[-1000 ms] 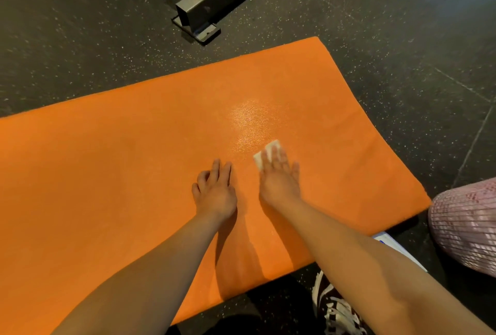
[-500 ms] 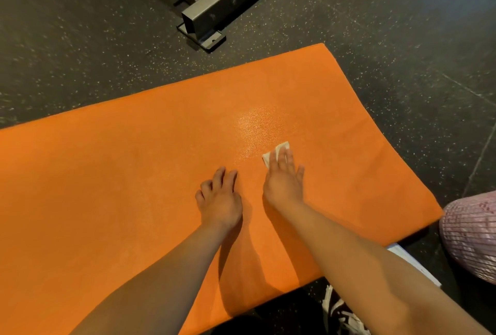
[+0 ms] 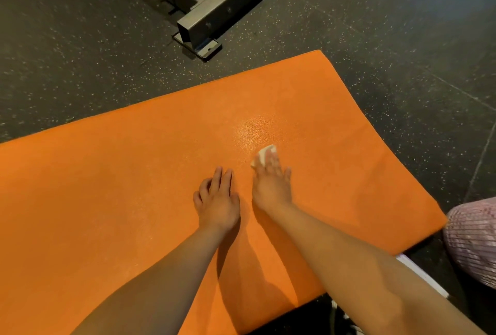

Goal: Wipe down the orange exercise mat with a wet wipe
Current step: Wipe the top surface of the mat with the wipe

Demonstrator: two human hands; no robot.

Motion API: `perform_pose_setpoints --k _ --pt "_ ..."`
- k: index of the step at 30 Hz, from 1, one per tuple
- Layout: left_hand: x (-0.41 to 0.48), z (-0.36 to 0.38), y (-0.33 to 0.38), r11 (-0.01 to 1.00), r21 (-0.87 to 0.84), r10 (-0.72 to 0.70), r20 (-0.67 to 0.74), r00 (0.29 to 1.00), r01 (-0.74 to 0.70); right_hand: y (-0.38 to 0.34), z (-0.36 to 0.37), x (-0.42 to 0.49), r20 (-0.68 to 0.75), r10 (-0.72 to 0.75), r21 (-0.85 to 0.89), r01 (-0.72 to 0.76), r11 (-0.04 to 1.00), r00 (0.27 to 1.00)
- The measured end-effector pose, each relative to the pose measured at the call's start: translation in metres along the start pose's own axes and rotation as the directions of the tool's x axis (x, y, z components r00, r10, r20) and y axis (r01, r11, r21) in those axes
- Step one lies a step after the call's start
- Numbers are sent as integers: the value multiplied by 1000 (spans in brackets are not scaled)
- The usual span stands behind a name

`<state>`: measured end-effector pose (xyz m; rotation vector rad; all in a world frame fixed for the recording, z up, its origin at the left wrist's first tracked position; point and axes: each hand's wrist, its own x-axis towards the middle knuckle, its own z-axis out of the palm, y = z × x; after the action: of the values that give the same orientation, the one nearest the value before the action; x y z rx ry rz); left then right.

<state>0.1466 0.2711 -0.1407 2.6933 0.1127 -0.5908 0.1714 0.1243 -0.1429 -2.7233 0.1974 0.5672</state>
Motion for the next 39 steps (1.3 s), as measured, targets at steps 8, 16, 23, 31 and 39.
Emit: perform_pose_setpoints --k 8,16,23,31,39 --pt "2 -4 1 1000 -2 -2 27 1000 2 13 -8 3 22 -47 -68 48 996 999" --pt "10 -9 4 999 -29 -16 -54 998 15 -23 4 -10 126 -263 -34 269 962 956" --pt "32 -9 12 998 63 5 9 1000 -6 3 -8 20 -49 76 3 -76 997 996" --pt "34 -7 11 998 61 -6 18 1000 5 0 -1 22 -26 -157 -58 155 986 987" --pt "35 -8 7 1000 22 17 32 999 -18 -23 0 11 40 -209 24 209 978 977"
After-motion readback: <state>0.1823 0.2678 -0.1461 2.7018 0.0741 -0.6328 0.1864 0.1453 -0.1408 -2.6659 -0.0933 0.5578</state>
